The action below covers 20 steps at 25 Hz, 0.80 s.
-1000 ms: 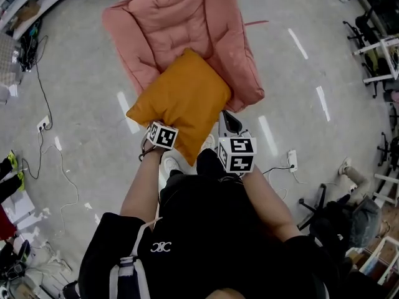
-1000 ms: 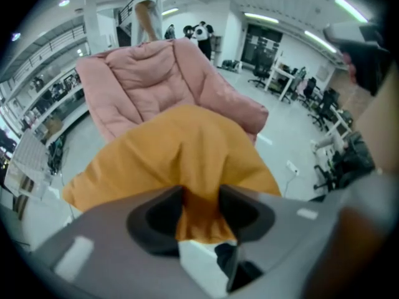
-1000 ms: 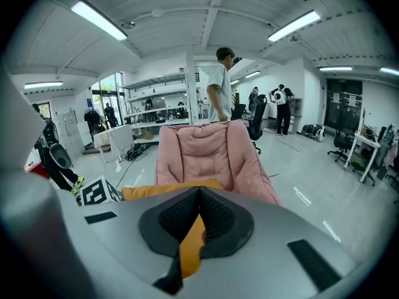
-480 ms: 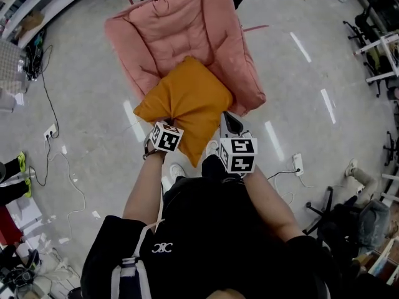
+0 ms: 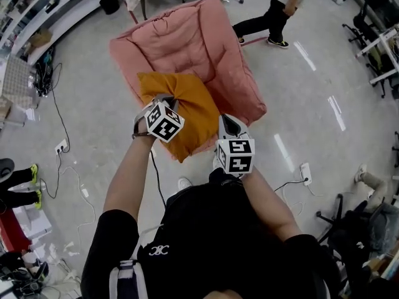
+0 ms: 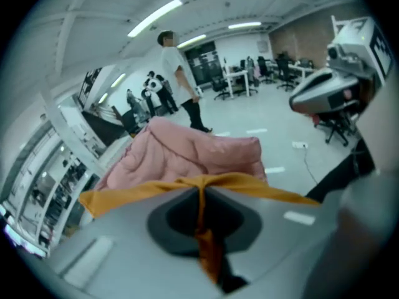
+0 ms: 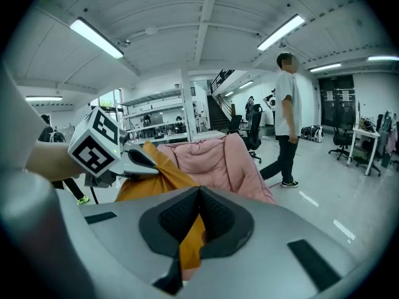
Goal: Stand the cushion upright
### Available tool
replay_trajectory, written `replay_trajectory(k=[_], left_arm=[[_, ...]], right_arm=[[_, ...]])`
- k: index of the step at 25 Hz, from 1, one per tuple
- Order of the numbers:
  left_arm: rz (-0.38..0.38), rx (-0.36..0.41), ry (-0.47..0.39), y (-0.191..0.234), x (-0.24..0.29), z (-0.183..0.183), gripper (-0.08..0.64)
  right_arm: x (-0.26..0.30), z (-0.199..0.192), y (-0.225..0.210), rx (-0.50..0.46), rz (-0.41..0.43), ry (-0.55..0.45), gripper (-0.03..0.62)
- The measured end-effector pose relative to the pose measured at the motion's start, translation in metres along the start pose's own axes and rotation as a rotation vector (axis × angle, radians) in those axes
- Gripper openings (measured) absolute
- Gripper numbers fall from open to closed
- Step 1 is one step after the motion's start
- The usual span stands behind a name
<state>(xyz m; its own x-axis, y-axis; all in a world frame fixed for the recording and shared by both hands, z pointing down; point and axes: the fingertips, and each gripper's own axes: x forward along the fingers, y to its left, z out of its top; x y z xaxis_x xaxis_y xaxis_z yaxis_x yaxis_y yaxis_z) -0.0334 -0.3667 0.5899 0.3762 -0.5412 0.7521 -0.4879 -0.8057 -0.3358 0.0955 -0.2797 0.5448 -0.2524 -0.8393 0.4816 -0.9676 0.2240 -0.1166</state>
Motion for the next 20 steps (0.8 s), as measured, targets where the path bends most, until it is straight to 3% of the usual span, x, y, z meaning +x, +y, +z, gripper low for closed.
replay_trajectory(k=[6,12,16,20], left_arm=[[-0.053,0.389,0.047,0.027,-0.019,0.036,0.006],[-0.109,0.704,0.09,0.064,-0.036,0.066,0.008],[-0.136,0.866,0.137,0.082,-0.027,0.078,0.009],[-0.113,1.019,0.199,0.097,0.004,0.09,0.014]], right_arm=[[0.005,0.017,-0.022,0.043,0.001,-0.044,-0.006],[0.018,0.039,-0.045,0.079,0.002,-0.083,-0.006],[0.024,0.044,-0.062,0.089,0.0,-0.089,-0.006],[0.03,0.051,-0.087,0.099,-0.013,-0.097,-0.006]])
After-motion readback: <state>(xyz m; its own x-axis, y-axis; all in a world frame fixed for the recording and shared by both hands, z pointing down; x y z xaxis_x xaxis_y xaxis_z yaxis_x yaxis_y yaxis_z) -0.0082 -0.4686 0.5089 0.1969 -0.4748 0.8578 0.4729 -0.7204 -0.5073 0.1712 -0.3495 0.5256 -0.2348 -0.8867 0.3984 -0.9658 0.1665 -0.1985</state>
